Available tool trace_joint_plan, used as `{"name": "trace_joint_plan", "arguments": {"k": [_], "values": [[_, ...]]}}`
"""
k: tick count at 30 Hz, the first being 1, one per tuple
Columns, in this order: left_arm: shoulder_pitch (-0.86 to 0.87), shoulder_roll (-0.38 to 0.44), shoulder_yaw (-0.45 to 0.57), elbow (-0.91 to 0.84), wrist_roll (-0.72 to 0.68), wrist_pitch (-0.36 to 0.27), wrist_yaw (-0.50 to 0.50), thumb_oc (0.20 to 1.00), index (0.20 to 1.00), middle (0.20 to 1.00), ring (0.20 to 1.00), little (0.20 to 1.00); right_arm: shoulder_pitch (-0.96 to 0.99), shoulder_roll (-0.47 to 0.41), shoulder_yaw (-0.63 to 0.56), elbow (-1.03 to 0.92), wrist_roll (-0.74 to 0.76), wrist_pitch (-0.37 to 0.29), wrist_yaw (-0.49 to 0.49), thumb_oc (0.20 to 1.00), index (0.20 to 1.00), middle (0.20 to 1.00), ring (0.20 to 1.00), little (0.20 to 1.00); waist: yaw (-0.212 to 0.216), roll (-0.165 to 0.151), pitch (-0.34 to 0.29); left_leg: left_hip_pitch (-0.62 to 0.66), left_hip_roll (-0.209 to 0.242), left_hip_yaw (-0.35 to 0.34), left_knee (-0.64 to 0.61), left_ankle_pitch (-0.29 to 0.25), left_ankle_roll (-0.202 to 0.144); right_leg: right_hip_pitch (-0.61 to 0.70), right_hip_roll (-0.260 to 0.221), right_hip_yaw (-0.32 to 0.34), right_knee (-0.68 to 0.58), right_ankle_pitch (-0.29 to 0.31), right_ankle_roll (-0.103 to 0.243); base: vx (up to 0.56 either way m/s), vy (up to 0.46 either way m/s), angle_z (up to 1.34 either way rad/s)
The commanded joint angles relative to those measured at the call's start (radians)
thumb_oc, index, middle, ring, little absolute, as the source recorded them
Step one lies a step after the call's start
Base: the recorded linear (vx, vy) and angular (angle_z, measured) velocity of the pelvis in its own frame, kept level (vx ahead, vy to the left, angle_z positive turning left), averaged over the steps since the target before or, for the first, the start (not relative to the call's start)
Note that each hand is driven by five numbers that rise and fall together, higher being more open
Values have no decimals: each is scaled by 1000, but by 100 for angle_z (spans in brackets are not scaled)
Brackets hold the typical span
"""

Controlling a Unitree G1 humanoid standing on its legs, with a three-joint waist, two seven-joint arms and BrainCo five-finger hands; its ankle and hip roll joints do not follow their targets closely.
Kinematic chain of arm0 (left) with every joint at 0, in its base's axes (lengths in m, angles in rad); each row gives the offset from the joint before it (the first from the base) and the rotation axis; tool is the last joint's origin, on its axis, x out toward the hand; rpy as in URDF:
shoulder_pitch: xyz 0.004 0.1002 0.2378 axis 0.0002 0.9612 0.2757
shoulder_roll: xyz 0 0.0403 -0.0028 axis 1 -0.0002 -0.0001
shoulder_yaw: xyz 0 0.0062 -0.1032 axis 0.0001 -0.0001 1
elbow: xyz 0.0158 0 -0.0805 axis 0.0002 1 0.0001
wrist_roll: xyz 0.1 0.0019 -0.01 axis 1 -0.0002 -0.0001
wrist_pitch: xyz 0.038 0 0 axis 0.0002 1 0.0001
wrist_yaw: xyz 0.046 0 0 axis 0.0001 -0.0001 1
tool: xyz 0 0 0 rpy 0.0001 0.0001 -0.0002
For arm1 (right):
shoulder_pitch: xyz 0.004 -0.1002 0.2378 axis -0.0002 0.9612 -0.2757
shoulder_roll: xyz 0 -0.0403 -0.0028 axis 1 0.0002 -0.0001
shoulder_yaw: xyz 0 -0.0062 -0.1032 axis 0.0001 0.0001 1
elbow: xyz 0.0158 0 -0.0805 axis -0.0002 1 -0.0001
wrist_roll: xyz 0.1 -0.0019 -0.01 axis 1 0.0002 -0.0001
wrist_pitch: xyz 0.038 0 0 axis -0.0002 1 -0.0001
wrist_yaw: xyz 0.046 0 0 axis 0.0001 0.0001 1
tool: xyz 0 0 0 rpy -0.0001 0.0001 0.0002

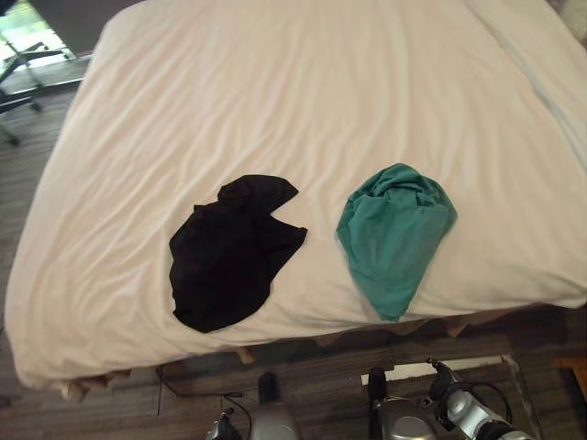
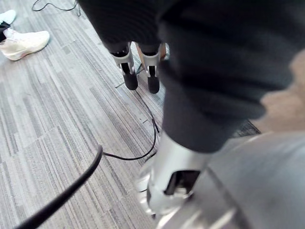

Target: Tidy up the quilt and then pick up the clothes from the bed and put them into the laundry hamper.

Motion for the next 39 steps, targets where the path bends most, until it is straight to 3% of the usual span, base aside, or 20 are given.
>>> {"name": "trace_joint_plan", "arguments": {"k": [1,3,5,9,11,13,17,18,19,20,22,26,31,32,34,36,39], "values": [[-131,-24,-36,24,-22,-4,28,1000,1000,1000,1000,1000,0,45,16,-28,57,-6,6,1000,1000,1000,1000,1000,-19,-29,-54,34,-22,19,18,-79,-2,-93,-205,18,51,-14,150,-16,347,-3],[-152,-12,-20,21,-32,-2,40,1000,1000,1000,1000,1000,18,89,-78,3,170,-4,3,1000,1000,1000,1000,1000,-52,-71,-68,62,-73,81,-3,-100,20,-132,-238,61,49,40,188,-63,257,2],[-149,-4,-3,19,-47,-1,40,1000,1000,1000,1000,1000,21,97,-92,15,182,-2,3,1000,1000,1000,1000,1000,-51,-77,-62,68,-80,94,-6,-102,27,-151,-236,73,64,46,194,-97,169,-46],[-94,92,129,55,-136,-3,48,1000,1000,1000,1000,1000,61,63,-200,68,274,-11,-14,1000,1000,1000,1000,1000,-32,-72,-34,65,-109,136,-16,-89,64,-142,-172,68,182,-23,177,-173,184,-49],[-63,157,219,98,-177,2,46,1000,1000,1000,1000,1000,94,39,-283,89,341,-19,-25,1000,1000,1000,1000,1000,-14,-78,-36,56,-122,135,-15,-82,67,-128,-160,20,161,-38,162,-39,31,-27],[-37,248,318,140,-206,-3,45,1000,1000,1000,1000,1000,122,-13,-370,116,409,-37,-37,1000,1000,1000,1000,1000,-15,-89,-54,62,-127,144,-12,-84,64,-95,-155,18,114,-38,151,65,-36,-25],[85,491,689,196,-420,-42,74,1000,1000,1000,1000,1000,207,-272,-585,22,374,-65,-89,1000,1000,1000,1000,1000,-7,-83,-106,93,-105,171,-18,-77,42,-19,-178,-13,15,-3,171,148,-69,-20],[88,490,690,195,-420,-42,74,1000,1000,1000,1000,1000,210,-272,-586,18,373,-62,-89,1000,1000,1000,1000,1000,-10,-82,-106,94,-105,170,-18,-77,42,-16,-178,-15,13,-2,171,48,-52,11],[128,537,790,160,-482,-72,109,1000,1000,1000,1000,1000,244,-331,-644,-127,338,-80,-122,1000,1000,1000,1000,1000,-9,-79,-109,95,-104,167,-18,-68,40,-3,-179,-22,2,5,172,35,-21,9],[129,537,790,159,-481,-71,109,1000,1000,1000,1000,1000,246,-330,-644,-129,338,-78,-122,1000,1000,1000,1000,1000,-10,-79,-112,97,-104,166,-18,-76,39,0,-179,-22,-2,0,174,45,-31,2],[179,581,868,26,-498,-135,164,1000,1000,1000,1000,1000,299,-413,-730,-379,236,-121,-188,1000,1000,1000,1000,1000,-9,-72,-118,97,-102,159,-18,-74,38,12,-181,-31,-14,-2,176,37,-17,7],[195,603,848,-194,-442,-197,190,1000,1000,1000,1000,1000,306,-476,-772,-564,168,-156,-215,1000,1000,1000,1000,1000,-4,-66,-120,93,-102,153,-18,-73,38,16,-181,-40,-15,-4,178,-8,-9,15],[128,638,640,-559,-229,-255,134,1000,1000,1000,1000,1000,241,-572,-686,-859,33,-209,-146,1000,1000,1000,1000,1000,5,-71,-112,86,-98,141,-18,-72,39,5,-184,-33,9,-13,175,-26,4,13],[126,636,639,-560,-226,-253,136,1000,1000,1000,1000,1000,239,-572,-686,-858,31,-209,-146,1000,1000,1000,1000,1000,5,-71,-111,86,-98,141,-18,-72,39,5,-184,-33,10,-14,175,-1,-3,13],[49,627,513,-619,-142,-256,116,1000,1000,1000,1000,1000,169,-588,-583,-943,-26,-227,-110,1000,1000,1000,1000,1000,7,-81,-111,90,-96,145,-18,-75,40,3,-184,-29,19,-18,173,3,-10,6],[-11,610,451,-678,-107,-236,130,1000,1000,1000,1000,1000,118,-584,-516,-949,-55,-218,-107,1000,1000,1000,1000,1000,5,-85,-109,93,-95,152,-18,-76,39,2,-184,-25,22,-20,173,0,0,0],[-76,598,330,-843,61,-185,112,1000,1000,1000,1000,1000,46,-579,-411,-978,-117,-204,-101,1000,1000,1000,1000,1000,5,-97,-96,92,-90,160,-18,-76,41,-7,-181,-16,29,-23,169,-15,-49,-1]]}}
